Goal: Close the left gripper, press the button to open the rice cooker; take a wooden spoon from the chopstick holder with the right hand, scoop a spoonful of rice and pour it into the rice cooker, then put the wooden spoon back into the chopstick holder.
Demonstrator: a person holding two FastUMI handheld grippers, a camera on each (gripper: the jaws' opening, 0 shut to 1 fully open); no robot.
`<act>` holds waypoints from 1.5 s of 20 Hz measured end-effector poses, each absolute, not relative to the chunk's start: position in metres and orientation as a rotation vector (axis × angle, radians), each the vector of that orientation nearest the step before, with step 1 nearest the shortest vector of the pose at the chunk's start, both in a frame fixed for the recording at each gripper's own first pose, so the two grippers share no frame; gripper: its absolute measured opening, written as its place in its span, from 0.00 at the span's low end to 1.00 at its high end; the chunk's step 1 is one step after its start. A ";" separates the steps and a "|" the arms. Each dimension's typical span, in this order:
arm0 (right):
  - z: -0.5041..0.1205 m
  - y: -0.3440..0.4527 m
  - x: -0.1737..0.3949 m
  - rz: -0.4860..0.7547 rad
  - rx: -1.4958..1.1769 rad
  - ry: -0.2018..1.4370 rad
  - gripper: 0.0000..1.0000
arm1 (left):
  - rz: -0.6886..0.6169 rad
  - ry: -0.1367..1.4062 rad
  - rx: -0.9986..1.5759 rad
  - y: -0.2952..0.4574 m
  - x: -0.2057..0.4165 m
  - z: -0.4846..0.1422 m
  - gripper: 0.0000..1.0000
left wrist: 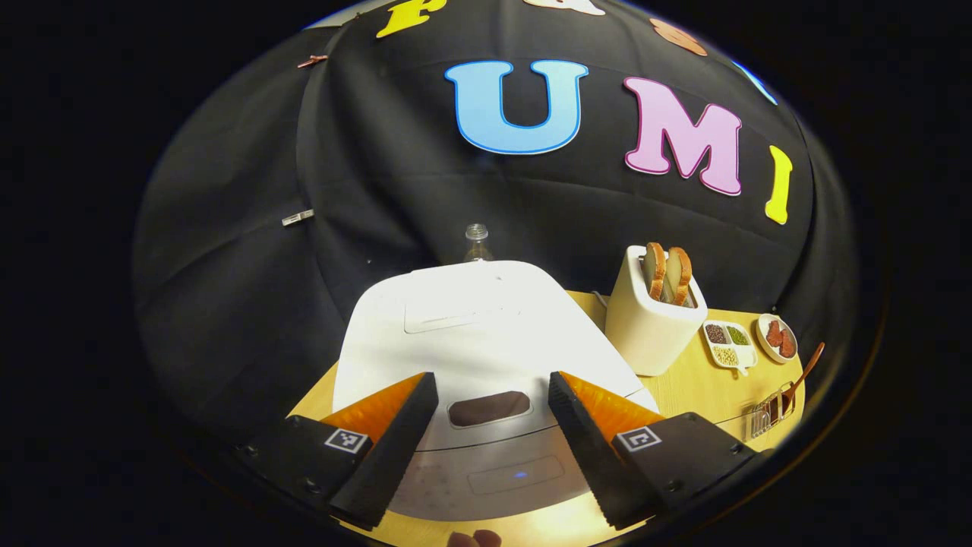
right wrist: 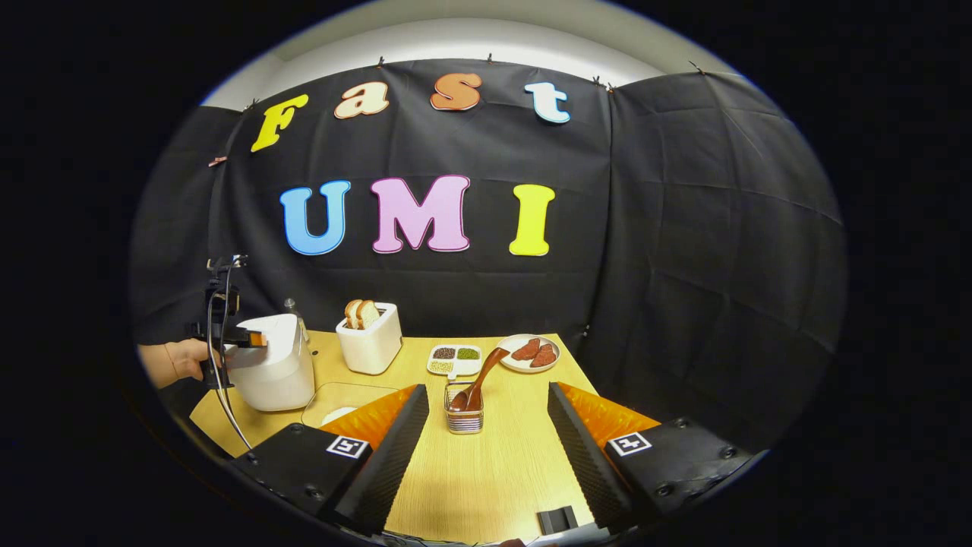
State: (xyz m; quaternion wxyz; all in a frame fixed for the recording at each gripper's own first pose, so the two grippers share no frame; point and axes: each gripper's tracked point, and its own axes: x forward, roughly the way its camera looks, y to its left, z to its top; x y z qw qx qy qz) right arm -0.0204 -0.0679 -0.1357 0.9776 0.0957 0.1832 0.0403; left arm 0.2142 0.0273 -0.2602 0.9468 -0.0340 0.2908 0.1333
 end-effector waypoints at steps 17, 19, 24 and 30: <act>-0.123 -0.049 -0.011 0.127 0.209 0.344 0.98 | 0.152 0.323 0.058 0.007 0.202 -0.180 0.99; -0.122 -0.047 -0.010 0.132 0.209 0.343 0.99 | 0.135 0.311 0.045 0.002 0.196 -0.174 0.98; -0.119 -0.042 -0.008 0.142 0.207 0.337 0.98 | 0.117 0.260 0.029 -0.002 0.177 -0.154 0.97; -0.120 -0.039 -0.007 0.145 0.206 0.337 0.98 | 0.057 0.180 0.017 -0.019 0.144 -0.124 0.97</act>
